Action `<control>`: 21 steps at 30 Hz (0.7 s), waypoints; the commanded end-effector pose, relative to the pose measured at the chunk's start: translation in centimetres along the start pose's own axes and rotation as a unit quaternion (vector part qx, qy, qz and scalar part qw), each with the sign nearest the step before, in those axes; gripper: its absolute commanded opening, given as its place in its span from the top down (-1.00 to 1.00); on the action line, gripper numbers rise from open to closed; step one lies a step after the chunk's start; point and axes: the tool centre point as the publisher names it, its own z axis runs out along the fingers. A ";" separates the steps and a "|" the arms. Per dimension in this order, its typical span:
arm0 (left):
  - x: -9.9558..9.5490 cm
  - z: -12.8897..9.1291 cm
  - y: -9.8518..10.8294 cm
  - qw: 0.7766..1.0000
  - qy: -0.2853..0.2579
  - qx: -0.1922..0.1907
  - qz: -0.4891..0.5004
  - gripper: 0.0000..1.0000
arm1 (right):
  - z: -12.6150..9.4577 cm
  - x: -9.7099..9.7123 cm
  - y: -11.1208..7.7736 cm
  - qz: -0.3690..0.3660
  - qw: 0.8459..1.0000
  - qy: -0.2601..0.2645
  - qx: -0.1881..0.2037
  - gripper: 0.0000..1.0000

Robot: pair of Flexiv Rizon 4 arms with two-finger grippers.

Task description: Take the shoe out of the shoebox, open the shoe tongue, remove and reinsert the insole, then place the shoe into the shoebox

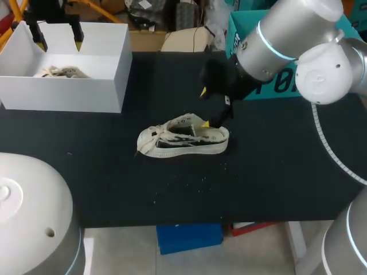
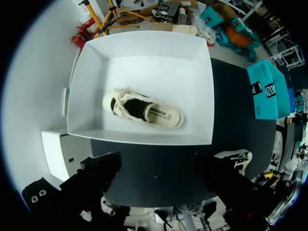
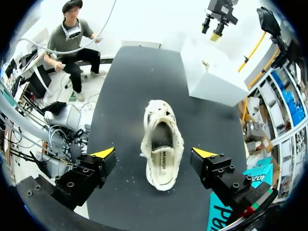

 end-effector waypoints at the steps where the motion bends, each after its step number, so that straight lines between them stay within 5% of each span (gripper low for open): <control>1: 0.0 0.0 0.0 1.000 -0.001 -0.001 -0.001 -1.00 | 0.0 0.1 -0.2 0.000 1.000 -0.001 -0.005 -1.00; 8: 0.0 0.0 0.0 1.000 -0.001 -0.001 -0.001 -1.00 | 0.0 0.1 -0.2 0.000 1.000 -0.001 -0.005 -1.00; 13: 0.0 0.0 0.0 1.000 -0.001 -0.001 -0.001 -1.00 | 0.3 1.4 -2.5 0.028 0.999 0.019 -0.039 -1.00; 21: 0.0 0.0 0.0 1.000 -0.001 -0.001 -0.001 -1.00 | 1.3 0.2 -5.6 0.042 0.996 0.005 -0.085 -1.00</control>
